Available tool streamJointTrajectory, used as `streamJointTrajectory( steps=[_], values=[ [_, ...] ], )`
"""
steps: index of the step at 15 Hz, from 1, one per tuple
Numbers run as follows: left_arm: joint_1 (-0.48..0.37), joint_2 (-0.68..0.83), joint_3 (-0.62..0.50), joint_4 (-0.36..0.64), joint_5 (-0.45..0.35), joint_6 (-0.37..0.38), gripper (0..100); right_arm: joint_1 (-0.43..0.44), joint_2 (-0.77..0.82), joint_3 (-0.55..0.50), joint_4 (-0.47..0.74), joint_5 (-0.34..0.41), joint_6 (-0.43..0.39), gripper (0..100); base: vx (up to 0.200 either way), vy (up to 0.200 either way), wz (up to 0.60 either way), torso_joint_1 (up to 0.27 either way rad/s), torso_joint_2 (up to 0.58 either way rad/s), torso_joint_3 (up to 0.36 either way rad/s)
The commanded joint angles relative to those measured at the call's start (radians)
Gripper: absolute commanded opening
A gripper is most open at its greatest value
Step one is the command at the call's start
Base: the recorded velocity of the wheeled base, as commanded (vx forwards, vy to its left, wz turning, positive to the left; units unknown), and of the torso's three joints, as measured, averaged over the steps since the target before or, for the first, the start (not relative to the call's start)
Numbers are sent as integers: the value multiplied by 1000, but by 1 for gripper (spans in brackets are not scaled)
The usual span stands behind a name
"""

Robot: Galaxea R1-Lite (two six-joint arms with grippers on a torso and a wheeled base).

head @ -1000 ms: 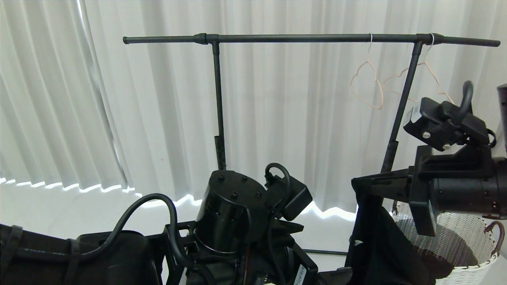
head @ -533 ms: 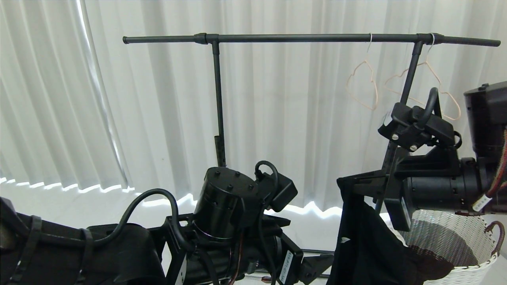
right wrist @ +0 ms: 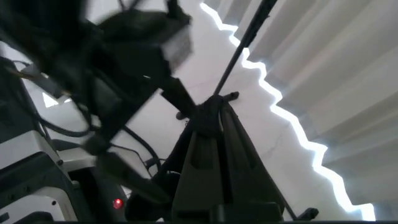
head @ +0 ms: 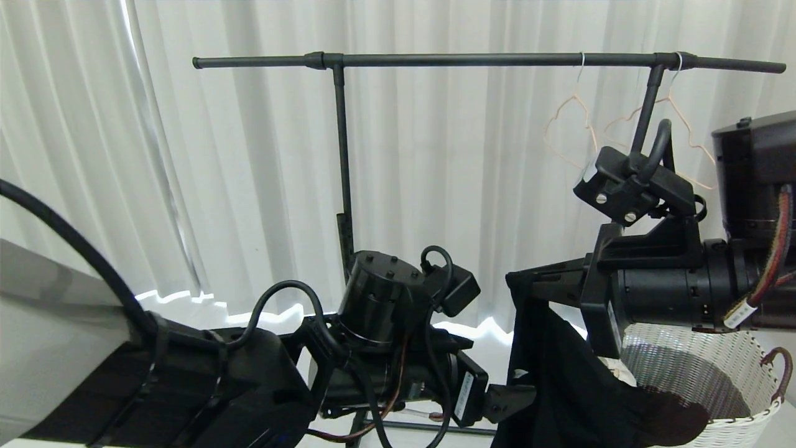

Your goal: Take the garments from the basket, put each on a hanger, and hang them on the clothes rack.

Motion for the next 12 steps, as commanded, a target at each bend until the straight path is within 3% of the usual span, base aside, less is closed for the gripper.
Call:
streamJointTrajectory(
  steps=[1,4,8,12],
  values=[
    [25,67,-20,-2,2,2,100,5,2,-10,1,-1,-1,0,0,0,0,0,0,0],
    [29,133,-1,-19,164,0,100,4,-18,-4,9,-4,1,0,0,0,0,0,0,0],
    [29,112,79,-73,163,3,100,-2,-27,-5,26,-4,1,0,0,0,0,0,0,0],
    [26,100,238,-232,166,72,100,-7,-25,-7,26,-29,-1,0,0,0,0,0,0,0]
  ],
)
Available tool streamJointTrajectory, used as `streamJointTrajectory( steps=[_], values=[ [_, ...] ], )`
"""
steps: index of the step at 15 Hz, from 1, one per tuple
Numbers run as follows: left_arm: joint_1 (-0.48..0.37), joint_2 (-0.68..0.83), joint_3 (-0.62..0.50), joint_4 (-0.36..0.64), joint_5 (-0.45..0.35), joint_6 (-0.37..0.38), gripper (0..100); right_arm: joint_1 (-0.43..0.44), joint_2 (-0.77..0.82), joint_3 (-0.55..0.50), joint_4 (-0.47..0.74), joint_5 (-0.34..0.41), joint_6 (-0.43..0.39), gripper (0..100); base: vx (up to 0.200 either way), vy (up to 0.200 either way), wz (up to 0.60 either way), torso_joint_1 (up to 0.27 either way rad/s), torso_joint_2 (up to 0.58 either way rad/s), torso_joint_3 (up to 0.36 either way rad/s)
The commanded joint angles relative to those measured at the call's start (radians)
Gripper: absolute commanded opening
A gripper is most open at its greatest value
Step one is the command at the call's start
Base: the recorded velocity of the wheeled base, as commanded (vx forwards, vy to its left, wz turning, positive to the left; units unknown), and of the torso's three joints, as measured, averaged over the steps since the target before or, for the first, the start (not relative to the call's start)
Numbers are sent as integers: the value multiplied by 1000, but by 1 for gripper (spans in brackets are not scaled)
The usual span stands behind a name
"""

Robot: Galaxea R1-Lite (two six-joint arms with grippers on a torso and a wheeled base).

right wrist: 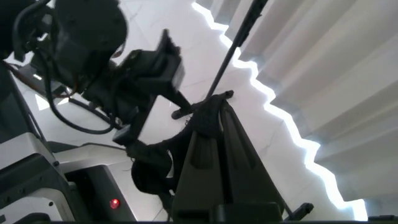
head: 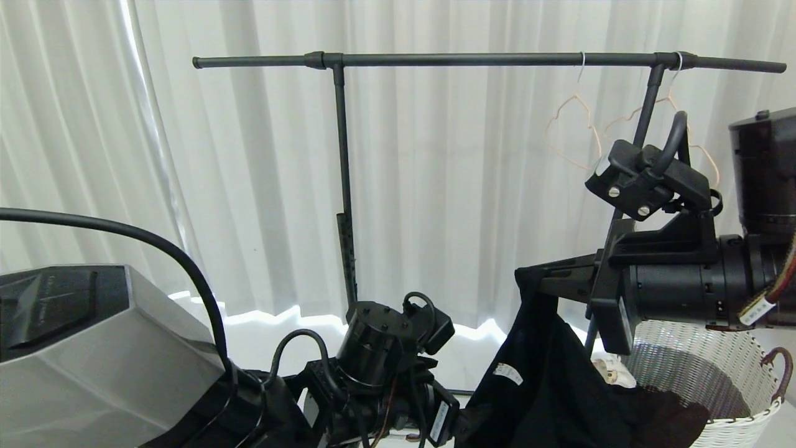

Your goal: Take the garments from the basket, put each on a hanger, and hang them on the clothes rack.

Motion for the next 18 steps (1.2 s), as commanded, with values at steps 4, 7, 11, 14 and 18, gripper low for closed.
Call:
streamJointTrajectory(
  steps=[4,7,11,14,18],
  values=[
    [2,-4,48,-21,2,23,0,0,-4,-3,0,-2,-1,0,0,0,0,0,0,0],
    [2,-4,48,-28,28,18,0,0,-10,4,10,-4,-1,0,0,0,0,0,0,0],
    [22,-30,114,-229,154,-17,0,-2,-4,1,27,-4,0,0,0,0,0,0,0,0],
    [49,-236,97,-53,121,-118,0,0,8,-2,21,-2,0,0,0,0,0,0,0,0],
    [57,-521,-142,490,-3,-276,0,-2,21,-3,1,-2,-1,0,0,0,0,0,0,0]
  ],
)
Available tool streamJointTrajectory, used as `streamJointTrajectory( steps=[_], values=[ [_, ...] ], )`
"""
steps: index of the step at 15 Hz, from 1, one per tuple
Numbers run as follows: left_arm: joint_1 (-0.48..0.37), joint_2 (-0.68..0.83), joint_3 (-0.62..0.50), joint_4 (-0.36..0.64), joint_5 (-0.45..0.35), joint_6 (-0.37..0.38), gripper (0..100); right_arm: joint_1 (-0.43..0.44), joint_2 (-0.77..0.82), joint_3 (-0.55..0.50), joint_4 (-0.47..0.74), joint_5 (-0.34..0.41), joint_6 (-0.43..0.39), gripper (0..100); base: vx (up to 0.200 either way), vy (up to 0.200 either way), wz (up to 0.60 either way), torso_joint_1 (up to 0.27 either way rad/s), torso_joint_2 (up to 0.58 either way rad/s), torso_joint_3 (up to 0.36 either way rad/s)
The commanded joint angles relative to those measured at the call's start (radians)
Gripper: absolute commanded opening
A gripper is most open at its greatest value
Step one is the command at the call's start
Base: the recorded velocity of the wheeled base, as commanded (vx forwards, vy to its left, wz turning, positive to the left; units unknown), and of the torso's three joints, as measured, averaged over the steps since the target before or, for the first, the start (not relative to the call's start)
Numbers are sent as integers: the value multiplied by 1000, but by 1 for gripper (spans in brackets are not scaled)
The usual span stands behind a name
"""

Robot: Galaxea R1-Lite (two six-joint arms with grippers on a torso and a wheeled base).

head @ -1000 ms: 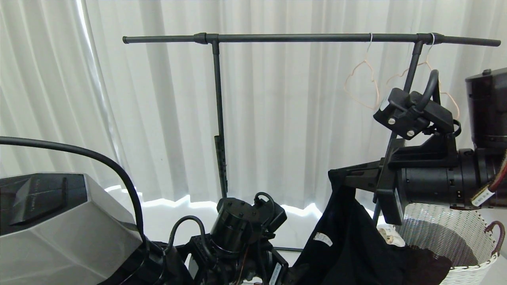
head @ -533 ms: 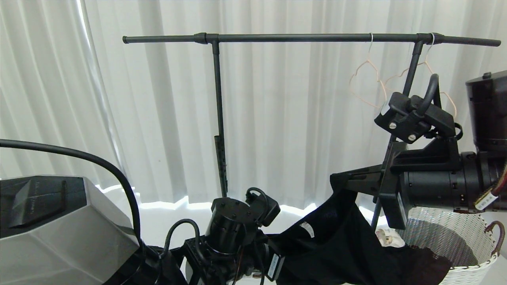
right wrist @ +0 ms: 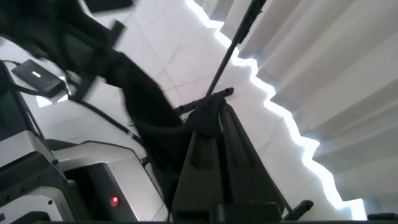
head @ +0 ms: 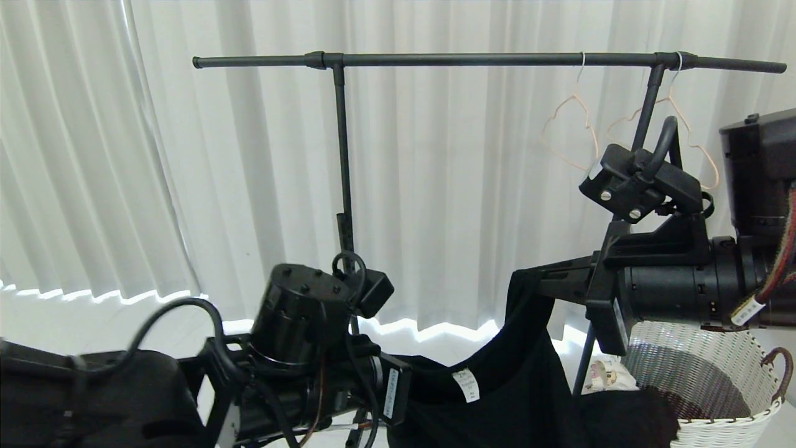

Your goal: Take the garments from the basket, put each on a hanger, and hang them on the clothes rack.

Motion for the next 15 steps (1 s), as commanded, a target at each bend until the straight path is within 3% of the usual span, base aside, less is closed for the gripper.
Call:
streamJointTrajectory(
  steps=[1,2,3,6,9,11,12,15],
  values=[
    [28,-221,-237,320,-50,-54,0,0,12,0,-13,-1,0,0,0,0,0,0,0,0],
    [42,-218,-304,396,-44,-51,0,0,14,1,-18,-1,1,0,0,0,0,0,0,0],
    [56,-208,-341,412,-36,-50,0,-2,14,3,-18,-1,1,0,0,0,0,0,0,0],
    [71,-178,-341,406,79,62,0,-43,-11,7,-15,-3,1,0,0,0,0,0,0,0],
    [85,-172,-338,406,83,128,0,-72,-38,7,-12,-3,1,0,0,0,0,0,0,0],
    [163,-185,-327,430,76,344,0,-97,-63,7,-10,-4,0,0,0,0,0,0,0,0],
    [177,-183,-332,436,76,409,0,-106,-78,7,-7,-4,0,0,0,0,0,0,0,0],
    [168,-192,-384,436,143,418,0,-118,-112,-3,-1,-3,0,0,0,0,0,0,0,0]
  ],
)
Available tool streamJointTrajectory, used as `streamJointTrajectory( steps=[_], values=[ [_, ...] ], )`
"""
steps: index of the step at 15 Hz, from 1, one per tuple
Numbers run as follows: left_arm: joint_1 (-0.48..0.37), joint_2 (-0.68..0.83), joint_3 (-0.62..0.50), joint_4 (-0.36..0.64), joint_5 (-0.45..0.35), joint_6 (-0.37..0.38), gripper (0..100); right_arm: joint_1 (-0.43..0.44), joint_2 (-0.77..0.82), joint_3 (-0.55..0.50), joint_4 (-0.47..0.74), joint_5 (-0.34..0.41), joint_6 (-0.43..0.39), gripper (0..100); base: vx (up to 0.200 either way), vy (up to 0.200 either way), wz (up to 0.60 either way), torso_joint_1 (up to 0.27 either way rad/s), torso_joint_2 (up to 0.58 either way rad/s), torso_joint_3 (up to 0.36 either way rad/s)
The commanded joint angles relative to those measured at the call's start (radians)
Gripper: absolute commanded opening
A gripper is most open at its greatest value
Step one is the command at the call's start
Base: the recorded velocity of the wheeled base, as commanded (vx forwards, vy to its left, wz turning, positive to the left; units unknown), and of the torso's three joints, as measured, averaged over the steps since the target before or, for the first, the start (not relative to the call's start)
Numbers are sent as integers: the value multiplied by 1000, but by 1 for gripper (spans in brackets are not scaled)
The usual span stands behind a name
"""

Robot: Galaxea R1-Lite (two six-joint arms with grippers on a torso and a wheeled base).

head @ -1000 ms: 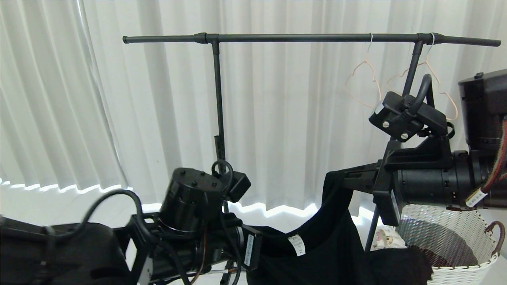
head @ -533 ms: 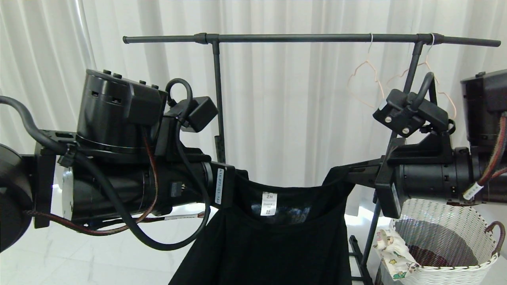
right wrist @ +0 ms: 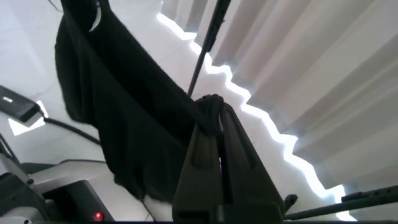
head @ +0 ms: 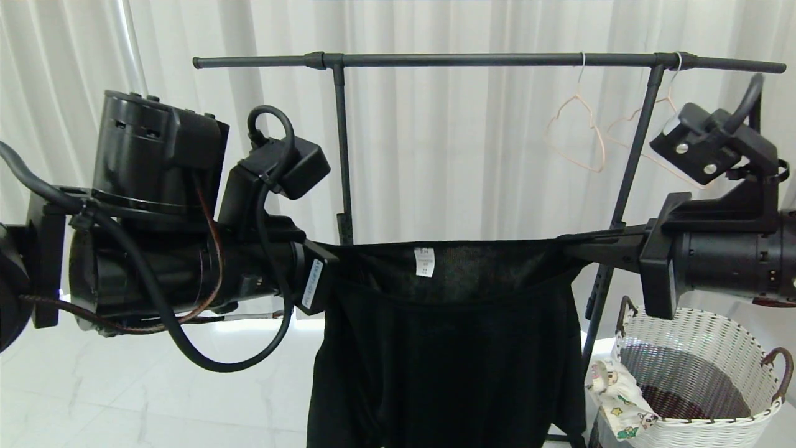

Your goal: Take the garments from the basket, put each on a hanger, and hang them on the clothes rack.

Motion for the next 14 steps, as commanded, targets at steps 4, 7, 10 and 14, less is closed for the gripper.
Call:
streamJointTrajectory(
  steps=[4,7,10,14],
  values=[
    [-49,-86,-90,60,41,-1,0,-1,-52,-31,6,-1,-4,0,0,0,0,0,0,0],
    [-135,-117,-119,60,68,36,0,-3,-59,-97,20,-1,-5,0,0,0,0,0,0,0],
    [-155,-119,-135,60,82,60,0,-3,-62,-152,78,-1,-7,0,0,0,0,0,0,0],
    [-155,-114,-141,56,76,62,0,-24,-136,-138,161,-14,-8,0,0,0,0,0,0,0]
  ],
)
